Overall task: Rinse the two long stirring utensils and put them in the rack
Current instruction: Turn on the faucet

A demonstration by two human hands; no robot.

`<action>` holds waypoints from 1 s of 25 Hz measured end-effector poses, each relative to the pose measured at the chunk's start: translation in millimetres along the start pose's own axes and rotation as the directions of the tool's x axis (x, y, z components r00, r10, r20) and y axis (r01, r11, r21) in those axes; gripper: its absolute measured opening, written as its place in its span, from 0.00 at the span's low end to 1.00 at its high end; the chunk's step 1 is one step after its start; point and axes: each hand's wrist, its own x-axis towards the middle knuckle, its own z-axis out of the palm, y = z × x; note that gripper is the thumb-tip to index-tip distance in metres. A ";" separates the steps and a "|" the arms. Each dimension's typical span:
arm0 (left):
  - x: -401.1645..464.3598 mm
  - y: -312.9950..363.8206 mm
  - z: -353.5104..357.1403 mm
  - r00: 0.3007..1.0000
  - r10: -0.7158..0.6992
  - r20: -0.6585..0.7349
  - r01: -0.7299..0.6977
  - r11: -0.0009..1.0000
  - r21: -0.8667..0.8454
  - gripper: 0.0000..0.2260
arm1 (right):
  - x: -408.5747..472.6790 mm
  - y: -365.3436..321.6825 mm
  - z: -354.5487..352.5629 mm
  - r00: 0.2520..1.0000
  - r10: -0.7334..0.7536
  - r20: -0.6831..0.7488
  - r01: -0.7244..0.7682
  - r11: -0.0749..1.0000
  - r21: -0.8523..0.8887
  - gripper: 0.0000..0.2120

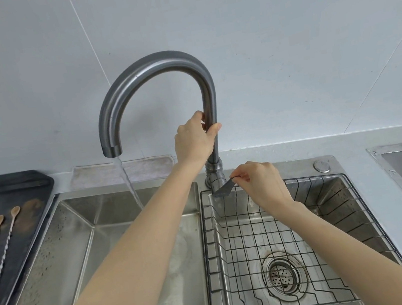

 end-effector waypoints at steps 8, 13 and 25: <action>-5.0 -0.3 -2.1 0.999 -0.028 0.044 0.030 0.998 -0.048 0.14 | -4.1 -4.4 0.3 1.000 0.007 0.012 -0.006 0.998 -0.063 0.09; -31.9 -16.5 -12.3 0.987 0.022 0.161 -0.025 1.000 0.018 0.22 | -15.3 -12.1 -0.7 0.999 -0.004 0.035 0.010 0.987 -0.163 0.15; -126.5 -80.3 -44.3 0.926 0.092 0.366 -0.223 0.916 0.335 0.28 | -71.9 -44.2 21.7 0.988 -0.009 0.152 0.059 0.943 -0.326 0.29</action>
